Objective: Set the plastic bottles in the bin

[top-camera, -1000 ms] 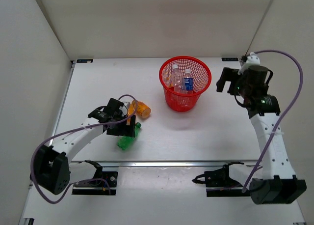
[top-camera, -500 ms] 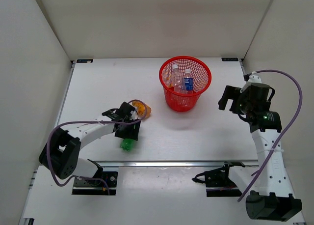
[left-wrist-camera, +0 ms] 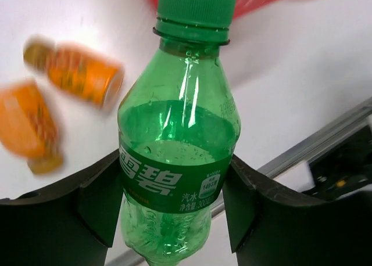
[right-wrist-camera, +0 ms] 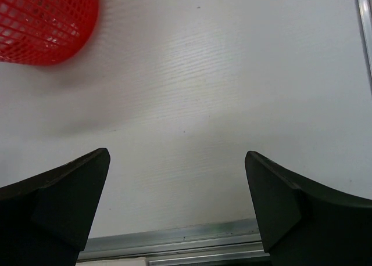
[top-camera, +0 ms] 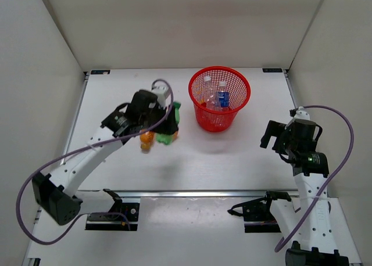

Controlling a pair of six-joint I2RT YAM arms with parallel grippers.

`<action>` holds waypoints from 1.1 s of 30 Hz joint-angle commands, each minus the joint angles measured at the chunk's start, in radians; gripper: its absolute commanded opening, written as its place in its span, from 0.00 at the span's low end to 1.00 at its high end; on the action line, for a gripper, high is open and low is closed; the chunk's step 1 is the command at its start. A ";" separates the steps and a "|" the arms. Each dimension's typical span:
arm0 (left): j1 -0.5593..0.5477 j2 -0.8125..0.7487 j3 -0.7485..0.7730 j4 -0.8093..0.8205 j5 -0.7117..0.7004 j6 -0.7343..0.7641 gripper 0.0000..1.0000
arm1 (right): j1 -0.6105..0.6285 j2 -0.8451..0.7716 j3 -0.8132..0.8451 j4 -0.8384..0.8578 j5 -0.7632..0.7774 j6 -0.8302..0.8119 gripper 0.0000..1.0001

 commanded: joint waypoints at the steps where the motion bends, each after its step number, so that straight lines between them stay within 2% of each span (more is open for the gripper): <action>1: -0.057 0.183 0.278 0.016 0.049 0.066 0.58 | -0.006 -0.011 -0.032 0.020 -0.003 -0.017 0.99; 2: -0.080 0.219 0.336 0.016 0.037 0.074 0.58 | -0.008 -0.011 -0.048 0.025 -0.007 -0.017 1.00; 6: -0.111 0.473 0.759 0.052 -0.025 0.098 0.61 | 0.007 -0.009 -0.054 0.037 -0.040 -0.033 1.00; 10: -0.102 0.684 0.977 0.091 -0.031 0.043 0.64 | 0.040 -0.026 -0.065 0.048 -0.035 -0.013 0.99; 11: -0.097 0.707 1.018 0.102 0.002 0.031 0.71 | 0.040 -0.032 -0.069 0.039 -0.027 -0.010 1.00; 13: -0.091 0.782 1.074 0.093 0.044 0.017 0.75 | 0.040 -0.037 -0.074 0.028 -0.018 -0.013 0.99; 15: -0.103 0.839 1.161 0.047 0.032 0.040 0.84 | 0.036 -0.030 -0.077 0.019 -0.018 -0.017 1.00; 16: -0.108 0.860 1.175 0.012 0.018 0.048 0.99 | 0.035 -0.034 -0.074 0.022 -0.032 -0.025 0.99; 22: -0.119 0.737 1.039 0.036 -0.032 0.078 0.99 | 0.069 0.000 -0.063 0.026 -0.075 -0.008 0.99; 26: -0.096 0.571 0.924 -0.022 -0.055 0.101 0.98 | 0.177 -0.020 -0.062 0.101 -0.170 -0.010 0.99; 29: -0.082 0.375 0.682 -0.018 -0.144 0.085 0.99 | 0.388 0.006 -0.057 0.149 -0.158 0.013 0.99; 31: -0.042 0.264 0.448 -0.030 -0.184 0.057 0.98 | 0.545 0.054 -0.051 0.174 -0.084 0.026 0.99; 32: -0.025 0.188 0.389 -0.039 -0.187 0.036 0.99 | 0.597 0.072 -0.051 0.195 -0.034 0.036 0.99; 33: 0.008 0.120 0.288 -0.065 -0.192 0.017 0.99 | 0.759 0.097 -0.051 0.242 0.021 0.029 0.99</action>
